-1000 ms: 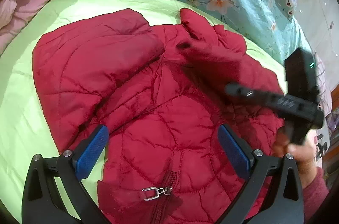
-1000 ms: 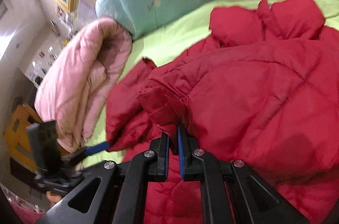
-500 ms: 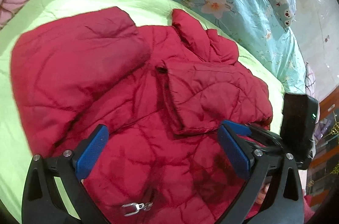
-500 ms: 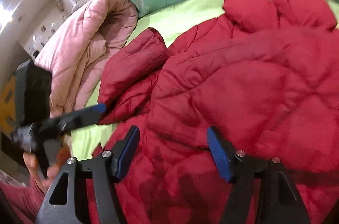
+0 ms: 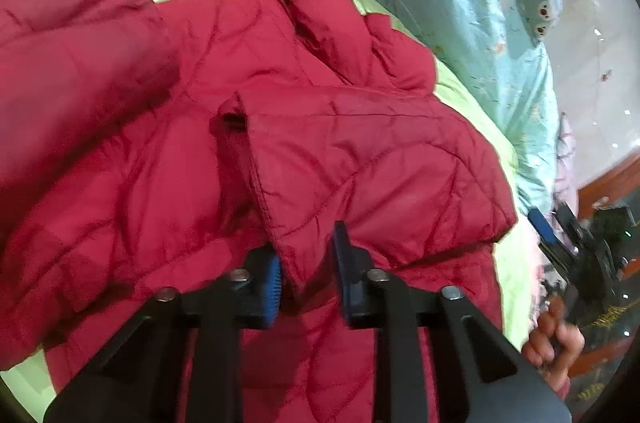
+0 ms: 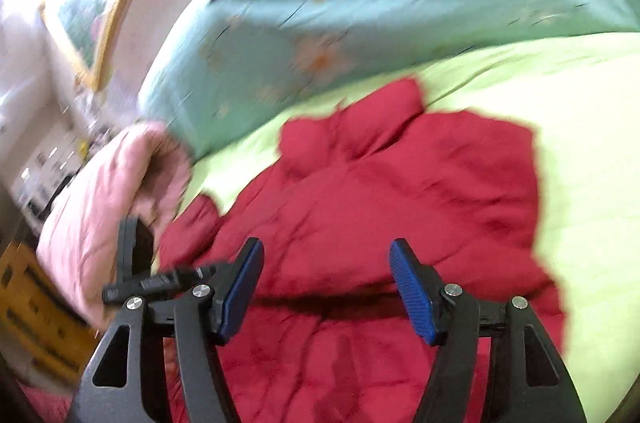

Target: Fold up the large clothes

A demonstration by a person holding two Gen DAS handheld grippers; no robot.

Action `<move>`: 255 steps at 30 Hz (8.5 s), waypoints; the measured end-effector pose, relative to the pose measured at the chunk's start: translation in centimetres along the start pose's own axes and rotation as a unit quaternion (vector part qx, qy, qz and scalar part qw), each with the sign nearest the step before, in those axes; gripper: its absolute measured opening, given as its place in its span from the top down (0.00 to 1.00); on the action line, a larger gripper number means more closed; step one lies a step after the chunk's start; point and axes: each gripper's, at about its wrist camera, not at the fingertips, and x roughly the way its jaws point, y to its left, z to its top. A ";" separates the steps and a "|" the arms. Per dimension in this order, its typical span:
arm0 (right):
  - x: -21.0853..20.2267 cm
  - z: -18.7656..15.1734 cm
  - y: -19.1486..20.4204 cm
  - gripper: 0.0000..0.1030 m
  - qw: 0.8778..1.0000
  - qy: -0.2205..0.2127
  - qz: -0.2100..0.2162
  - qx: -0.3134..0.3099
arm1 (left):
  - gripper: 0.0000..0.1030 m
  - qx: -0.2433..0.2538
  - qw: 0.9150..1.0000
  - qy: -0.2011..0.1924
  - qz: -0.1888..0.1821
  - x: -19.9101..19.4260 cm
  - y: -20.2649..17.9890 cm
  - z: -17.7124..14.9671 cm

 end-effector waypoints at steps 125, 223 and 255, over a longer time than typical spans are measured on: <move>-5.1 -3.0 1.4 0.43 0.998 -0.002 0.032 0.046 | 0.91 0.182 0.967 -0.179 -0.003 -5.6 -15.7 0.0; 9.4 -0.1 -2.6 1.00 0.983 0.109 -0.148 -0.008 | 0.82 0.076 0.992 -0.037 0.096 2.1 -0.1 0.8; -8.2 -9.7 1.9 0.66 0.990 0.078 -0.118 -0.020 | 0.68 0.043 0.988 -0.083 0.122 -11.5 -0.3 -11.4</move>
